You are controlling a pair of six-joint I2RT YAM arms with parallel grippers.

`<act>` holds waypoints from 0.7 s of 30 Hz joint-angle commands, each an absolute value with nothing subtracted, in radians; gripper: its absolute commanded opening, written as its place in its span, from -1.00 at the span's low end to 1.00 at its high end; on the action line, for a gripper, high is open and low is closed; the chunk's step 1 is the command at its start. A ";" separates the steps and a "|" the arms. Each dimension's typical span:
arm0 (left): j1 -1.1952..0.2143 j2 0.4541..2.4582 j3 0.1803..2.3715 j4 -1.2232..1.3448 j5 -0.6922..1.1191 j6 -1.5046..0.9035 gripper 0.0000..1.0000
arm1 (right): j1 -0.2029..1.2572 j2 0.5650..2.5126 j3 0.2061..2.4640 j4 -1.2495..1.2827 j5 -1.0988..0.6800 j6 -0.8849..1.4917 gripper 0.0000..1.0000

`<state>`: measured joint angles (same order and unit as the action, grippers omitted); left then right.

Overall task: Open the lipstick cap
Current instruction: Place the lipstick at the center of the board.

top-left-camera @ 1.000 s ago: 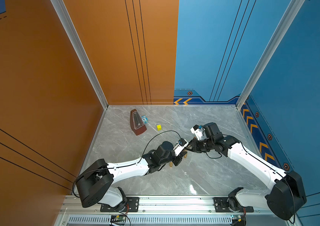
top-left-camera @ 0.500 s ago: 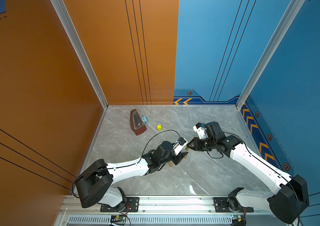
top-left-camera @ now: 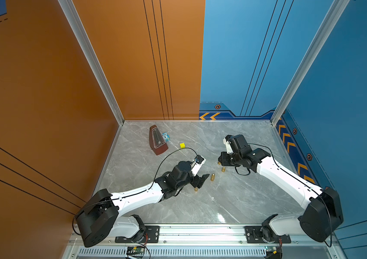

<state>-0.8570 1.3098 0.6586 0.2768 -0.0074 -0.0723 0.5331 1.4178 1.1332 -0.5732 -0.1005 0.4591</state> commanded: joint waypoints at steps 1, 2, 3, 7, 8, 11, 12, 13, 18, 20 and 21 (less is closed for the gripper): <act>-0.842 1.286 0.645 0.205 -0.034 -0.090 0.78 | 0.564 1.474 1.175 -0.598 0.040 0.411 -0.65; -0.841 1.283 0.647 0.196 -0.034 -0.094 0.82 | 0.574 1.496 1.175 -0.592 0.067 0.404 -0.65; -0.839 1.283 0.649 0.187 -0.034 -0.096 0.85 | 0.580 1.509 1.174 -0.585 0.087 0.401 -0.65; -0.837 1.280 0.655 0.158 -0.023 -0.104 0.95 | 0.609 1.572 1.167 -0.564 0.152 0.402 -0.65; -0.837 1.280 0.656 0.152 -0.023 -0.105 0.97 | 0.615 1.586 1.162 -0.554 0.166 0.406 -0.65; -0.837 1.276 0.657 0.137 -0.023 -0.111 0.97 | 0.624 1.619 1.147 -0.524 0.189 0.414 -0.65; -0.837 1.276 0.656 0.132 -0.019 -0.110 0.97 | 0.625 1.630 1.141 -0.513 0.187 0.416 -0.65; -0.837 1.275 0.657 0.131 -0.014 -0.112 0.97 | 0.627 1.638 1.135 -0.502 0.184 0.418 -0.65; -0.838 1.277 0.657 0.121 -0.005 -0.112 0.97 | 0.630 1.675 1.107 -0.452 0.181 0.422 -0.65; -0.839 1.280 0.661 0.123 -0.003 -0.115 0.97 | 0.630 1.686 1.100 -0.433 0.181 0.420 -0.65; -0.840 1.285 0.664 0.121 0.000 -0.115 0.97 | 0.630 1.694 1.093 -0.419 0.179 0.420 -0.65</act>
<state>-0.8444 1.2934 0.6571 0.1410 -0.0116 -0.1028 0.6231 1.6756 1.1156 -0.4706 0.1448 0.4187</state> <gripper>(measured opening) 0.986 0.215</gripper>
